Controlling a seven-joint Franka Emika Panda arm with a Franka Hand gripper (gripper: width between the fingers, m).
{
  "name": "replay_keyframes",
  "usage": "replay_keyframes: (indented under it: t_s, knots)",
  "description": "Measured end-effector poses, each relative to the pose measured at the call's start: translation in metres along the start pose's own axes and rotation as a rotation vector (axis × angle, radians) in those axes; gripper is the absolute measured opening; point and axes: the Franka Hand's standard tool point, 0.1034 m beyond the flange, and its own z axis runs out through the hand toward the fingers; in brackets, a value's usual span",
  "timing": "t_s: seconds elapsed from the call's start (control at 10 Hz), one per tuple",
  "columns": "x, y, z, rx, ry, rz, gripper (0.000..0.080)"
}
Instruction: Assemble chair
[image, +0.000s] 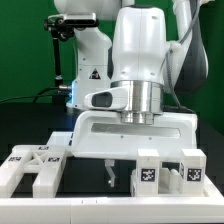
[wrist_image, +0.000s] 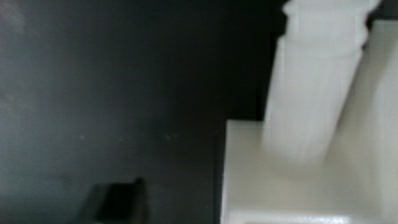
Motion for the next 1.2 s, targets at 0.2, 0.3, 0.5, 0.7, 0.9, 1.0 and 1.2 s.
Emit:
replay_keyframes:
  t_s: [0.2, 0.3, 0.5, 0.7, 0.9, 1.0, 1.2]
  knots:
    - [0.0, 0.0, 0.0, 0.0, 0.0, 0.0, 0.013]
    - [0.0, 0.0, 0.0, 0.0, 0.001, 0.0, 0.013]
    - [0.001, 0.0, -0.001, 0.0, 0.004, 0.0, 0.0039]
    - [0.001, 0.0, -0.001, 0.0, 0.004, 0.0, 0.0039]
    - [0.001, 0.0, -0.001, 0.0, 0.004, 0.0, 0.0039]
    - [0.001, 0.0, -0.001, 0.0, 0.004, 0.0, 0.0039]
    - [0.003, 0.013, -0.009, 0.0, -0.001, -0.05, 0.0039]
